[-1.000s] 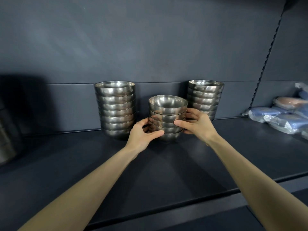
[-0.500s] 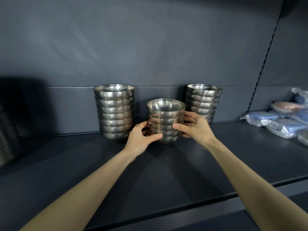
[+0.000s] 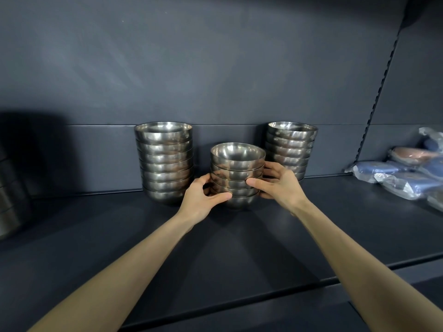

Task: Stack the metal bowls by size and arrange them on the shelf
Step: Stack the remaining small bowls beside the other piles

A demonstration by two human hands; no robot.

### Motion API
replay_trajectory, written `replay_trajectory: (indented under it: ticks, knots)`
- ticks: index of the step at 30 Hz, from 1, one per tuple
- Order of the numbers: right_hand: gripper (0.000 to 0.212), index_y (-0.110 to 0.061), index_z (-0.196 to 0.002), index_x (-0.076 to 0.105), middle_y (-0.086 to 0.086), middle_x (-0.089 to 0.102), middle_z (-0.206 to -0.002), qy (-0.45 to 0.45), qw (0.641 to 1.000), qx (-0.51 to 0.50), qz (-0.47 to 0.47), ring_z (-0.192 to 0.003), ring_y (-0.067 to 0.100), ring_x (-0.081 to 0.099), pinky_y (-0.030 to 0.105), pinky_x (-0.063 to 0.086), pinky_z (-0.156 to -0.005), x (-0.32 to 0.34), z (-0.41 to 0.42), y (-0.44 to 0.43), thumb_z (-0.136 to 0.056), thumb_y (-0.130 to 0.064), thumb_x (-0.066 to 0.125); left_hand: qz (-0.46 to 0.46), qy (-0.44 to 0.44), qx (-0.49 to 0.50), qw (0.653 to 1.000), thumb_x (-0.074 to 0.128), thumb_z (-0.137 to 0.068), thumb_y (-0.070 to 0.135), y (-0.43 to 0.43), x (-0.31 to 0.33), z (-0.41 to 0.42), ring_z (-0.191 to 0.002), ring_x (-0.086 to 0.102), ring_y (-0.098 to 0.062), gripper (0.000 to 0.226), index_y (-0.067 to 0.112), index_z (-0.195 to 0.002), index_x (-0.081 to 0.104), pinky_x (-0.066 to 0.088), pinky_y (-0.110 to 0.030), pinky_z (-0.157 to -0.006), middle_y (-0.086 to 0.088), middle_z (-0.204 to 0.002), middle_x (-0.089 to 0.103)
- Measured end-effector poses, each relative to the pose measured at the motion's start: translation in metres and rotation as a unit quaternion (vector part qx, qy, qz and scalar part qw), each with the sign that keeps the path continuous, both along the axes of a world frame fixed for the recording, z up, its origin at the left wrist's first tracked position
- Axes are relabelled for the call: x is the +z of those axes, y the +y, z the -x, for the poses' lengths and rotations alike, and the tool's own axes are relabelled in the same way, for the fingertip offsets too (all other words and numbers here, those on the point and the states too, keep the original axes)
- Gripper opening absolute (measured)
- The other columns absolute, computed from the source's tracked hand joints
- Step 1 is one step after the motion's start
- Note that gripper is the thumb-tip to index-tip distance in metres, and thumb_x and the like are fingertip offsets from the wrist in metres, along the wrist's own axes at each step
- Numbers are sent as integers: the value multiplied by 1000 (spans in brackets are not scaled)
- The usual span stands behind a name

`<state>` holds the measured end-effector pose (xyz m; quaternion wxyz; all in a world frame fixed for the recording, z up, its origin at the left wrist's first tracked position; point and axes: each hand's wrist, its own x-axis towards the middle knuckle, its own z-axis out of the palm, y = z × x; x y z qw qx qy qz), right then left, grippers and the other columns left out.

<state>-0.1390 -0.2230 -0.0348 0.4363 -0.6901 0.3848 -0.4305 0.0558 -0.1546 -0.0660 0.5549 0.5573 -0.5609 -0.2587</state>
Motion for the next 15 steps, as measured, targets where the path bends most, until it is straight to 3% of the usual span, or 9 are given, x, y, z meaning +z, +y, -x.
replay_trajectory:
  ticks: [4, 6, 9, 11, 15]
  knots:
    - [84, -15, -139, 44, 1, 62, -127, 35, 999, 3, 5, -105, 15, 65, 38, 56, -89, 4, 1, -3, -68, -33, 84, -1, -5, -10, 1000, 79, -75, 17, 0, 0, 0, -97, 61, 1, 40, 37, -100, 55, 48, -16, -88, 9, -106, 65]
    - [99, -16, -143, 40, 3, 59, -131, 57, 998, -10, 22, -109, 17, 63, 37, 54, -93, 7, 2, -4, -59, -45, 85, 2, -8, -11, 1000, 79, -75, 17, 0, -1, -1, -98, 57, 5, 43, 34, -107, 54, 46, -13, -87, 11, -107, 65]
    - [100, -19, -147, 33, 6, 54, -138, 60, 997, -25, 51, -116, 20, 60, 32, 49, -97, 14, 3, -3, -65, -38, 86, 4, 4, -12, 1000, 80, -75, 19, -1, -2, -1, -102, 51, 9, 58, 26, -124, 50, 43, -11, -87, 11, -116, 60]
    - [104, -25, -149, 29, 6, 50, -141, 58, 996, -18, 64, -118, 22, 58, 38, 49, -100, 17, 3, -4, -63, -39, 86, 7, 14, -14, 1000, 79, -76, 19, -1, -2, 0, -101, 52, 13, 61, 24, -128, 48, 45, -7, -84, 12, -116, 60]
    - [108, -27, -149, 29, 5, 50, -141, 73, 995, -2, 72, -119, 22, 58, 43, 49, -101, 21, 2, -2, -60, -39, 88, 25, 23, 3, 999, 77, -78, 26, -4, -1, 2, -120, 48, 0, 72, 17, -140, 41, 43, -5, -85, 8, -130, 55]
